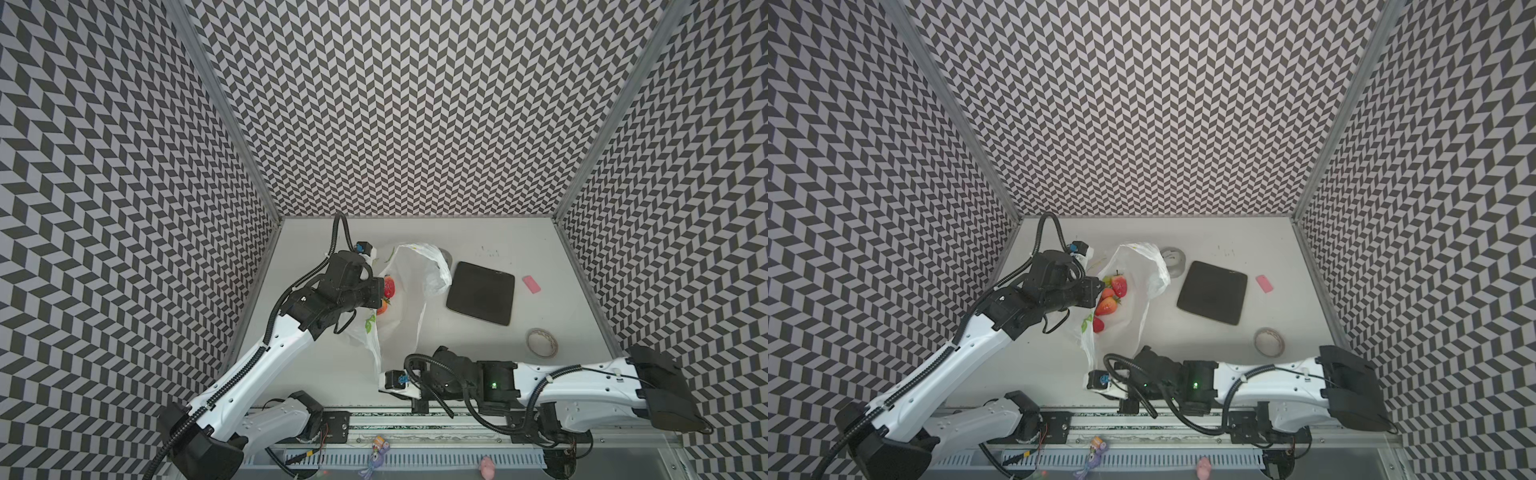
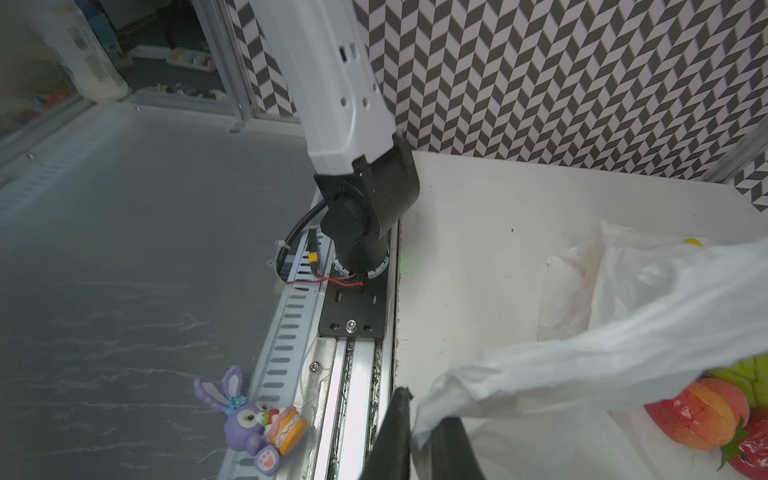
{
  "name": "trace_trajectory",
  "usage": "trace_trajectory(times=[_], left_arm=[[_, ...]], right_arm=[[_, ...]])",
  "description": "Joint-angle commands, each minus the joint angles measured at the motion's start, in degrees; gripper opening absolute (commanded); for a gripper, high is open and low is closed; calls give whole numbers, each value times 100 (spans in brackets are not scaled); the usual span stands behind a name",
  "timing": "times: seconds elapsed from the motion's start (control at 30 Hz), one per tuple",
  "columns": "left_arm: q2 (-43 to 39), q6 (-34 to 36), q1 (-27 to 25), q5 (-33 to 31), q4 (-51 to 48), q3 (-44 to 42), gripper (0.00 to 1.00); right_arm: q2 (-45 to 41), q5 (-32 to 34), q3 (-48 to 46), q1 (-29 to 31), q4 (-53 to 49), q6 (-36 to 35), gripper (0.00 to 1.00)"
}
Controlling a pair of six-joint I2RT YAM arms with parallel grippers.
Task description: Take the fake fruits out of the plastic bag
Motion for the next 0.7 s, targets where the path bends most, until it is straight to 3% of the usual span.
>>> trace_trajectory(times=[0.0,0.03,0.1,0.3,0.4,0.53,0.67], left_arm=[[-133,-156,-31,-79,169,-125,0],[-149,-167,-52,-70,182,-160,0],[-180,-178,-76,-57,202,-214,0],[-212,-136,-160,-35,325,-418,0],[-188,-99,-217,-44,378,-477,0],[-188,-73,-278,-61,383,-552,0],[-245,-72,-358,-94,336,-629,0]], right_arm=[[283,66,79,111,335,-151,33],[234,104,59,101,289,-160,45],[-51,257,-29,100,198,-126,59],[-1946,491,-267,56,-535,97,77],[-2640,621,-558,-9,-615,354,76],[-3071,1413,-1015,-266,-35,1253,70],[-2881,2409,-1116,-542,533,2175,48]])
